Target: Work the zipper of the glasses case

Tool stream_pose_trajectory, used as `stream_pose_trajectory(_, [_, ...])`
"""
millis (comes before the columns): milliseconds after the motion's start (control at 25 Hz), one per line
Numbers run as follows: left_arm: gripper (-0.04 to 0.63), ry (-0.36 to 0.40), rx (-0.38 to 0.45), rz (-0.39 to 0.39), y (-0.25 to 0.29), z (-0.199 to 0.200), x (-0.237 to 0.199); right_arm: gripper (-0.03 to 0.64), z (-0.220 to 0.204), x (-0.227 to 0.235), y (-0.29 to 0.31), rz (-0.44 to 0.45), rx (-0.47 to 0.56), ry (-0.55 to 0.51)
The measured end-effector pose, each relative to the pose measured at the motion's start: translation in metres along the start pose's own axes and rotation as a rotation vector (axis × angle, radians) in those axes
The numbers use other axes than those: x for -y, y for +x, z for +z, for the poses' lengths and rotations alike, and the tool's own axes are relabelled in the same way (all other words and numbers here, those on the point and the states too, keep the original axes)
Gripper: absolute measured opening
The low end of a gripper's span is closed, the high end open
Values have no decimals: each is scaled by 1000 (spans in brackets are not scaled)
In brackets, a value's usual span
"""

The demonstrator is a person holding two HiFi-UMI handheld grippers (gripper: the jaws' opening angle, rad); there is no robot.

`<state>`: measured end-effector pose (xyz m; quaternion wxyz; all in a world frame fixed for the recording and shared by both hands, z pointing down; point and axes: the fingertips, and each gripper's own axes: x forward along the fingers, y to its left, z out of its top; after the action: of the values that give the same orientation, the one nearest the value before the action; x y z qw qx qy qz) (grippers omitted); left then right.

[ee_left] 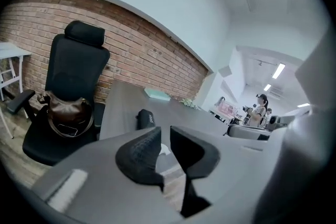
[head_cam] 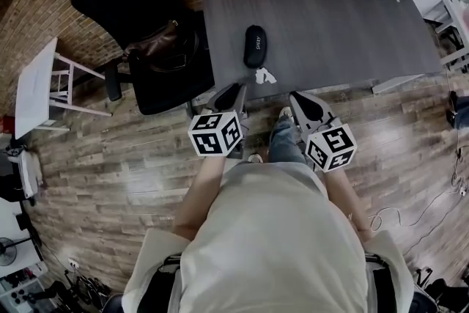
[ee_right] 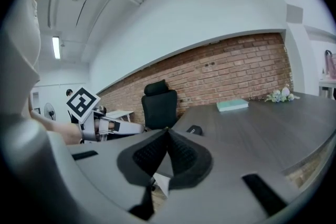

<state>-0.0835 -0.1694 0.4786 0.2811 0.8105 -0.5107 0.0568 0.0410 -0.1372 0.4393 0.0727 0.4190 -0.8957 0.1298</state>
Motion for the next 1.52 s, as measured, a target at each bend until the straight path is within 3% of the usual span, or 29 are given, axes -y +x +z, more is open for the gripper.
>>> stream_pose_trajectory(240, [15,-17,47,-17,-52,-13,12,3,-4,-43,-22,30,37,-27])
stream_pose_trajectory(520, [11,-11,48,-20,-79,-28,18,3,-6,-70,-42,44,57,-57])
stream_pose_trajectory(1520, [11,6,23,-42,-86,-27,15,0,-5,-77,-38,40,53,-67])
